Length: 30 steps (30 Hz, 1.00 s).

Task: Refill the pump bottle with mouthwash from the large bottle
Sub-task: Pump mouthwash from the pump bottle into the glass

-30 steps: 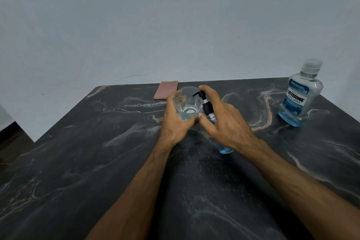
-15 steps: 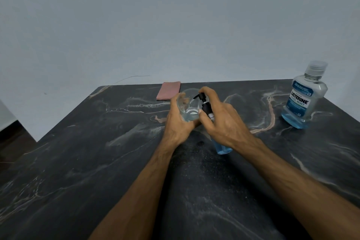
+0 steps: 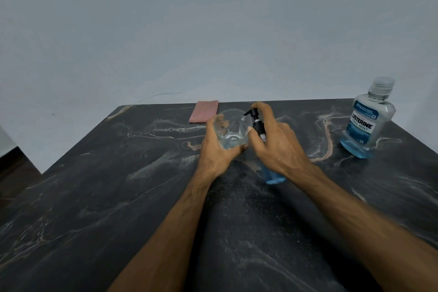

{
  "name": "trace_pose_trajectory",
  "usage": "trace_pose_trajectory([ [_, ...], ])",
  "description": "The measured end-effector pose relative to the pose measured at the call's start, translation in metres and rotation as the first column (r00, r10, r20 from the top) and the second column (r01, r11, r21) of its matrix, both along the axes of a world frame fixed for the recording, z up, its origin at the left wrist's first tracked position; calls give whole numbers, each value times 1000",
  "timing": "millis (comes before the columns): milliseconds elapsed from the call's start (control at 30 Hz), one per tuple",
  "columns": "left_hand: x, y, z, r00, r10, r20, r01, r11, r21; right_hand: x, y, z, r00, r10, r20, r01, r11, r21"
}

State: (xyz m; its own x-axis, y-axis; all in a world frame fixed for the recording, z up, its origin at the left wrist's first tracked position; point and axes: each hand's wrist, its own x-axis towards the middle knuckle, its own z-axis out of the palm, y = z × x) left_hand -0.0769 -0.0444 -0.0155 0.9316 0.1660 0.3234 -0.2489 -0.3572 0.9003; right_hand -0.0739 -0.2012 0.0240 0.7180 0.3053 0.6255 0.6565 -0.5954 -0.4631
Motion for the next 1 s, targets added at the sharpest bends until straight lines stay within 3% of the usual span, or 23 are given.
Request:
trace_pose_trajectory([
  [267, -1, -1, 1, 1000, 5, 4, -5, 1000, -7, 1, 0, 3, 1000, -7, -7, 7, 999, 45],
  [467, -2, -3, 2, 1000, -19, -18, 19, 999, -43, -7, 9, 8, 986, 138, -99, -140, 990, -18],
  [1000, -3, 0, 5, 999, -31, -23, 30, 998, -49, -8, 15, 1, 985, 115, -128, -115, 993, 8],
])
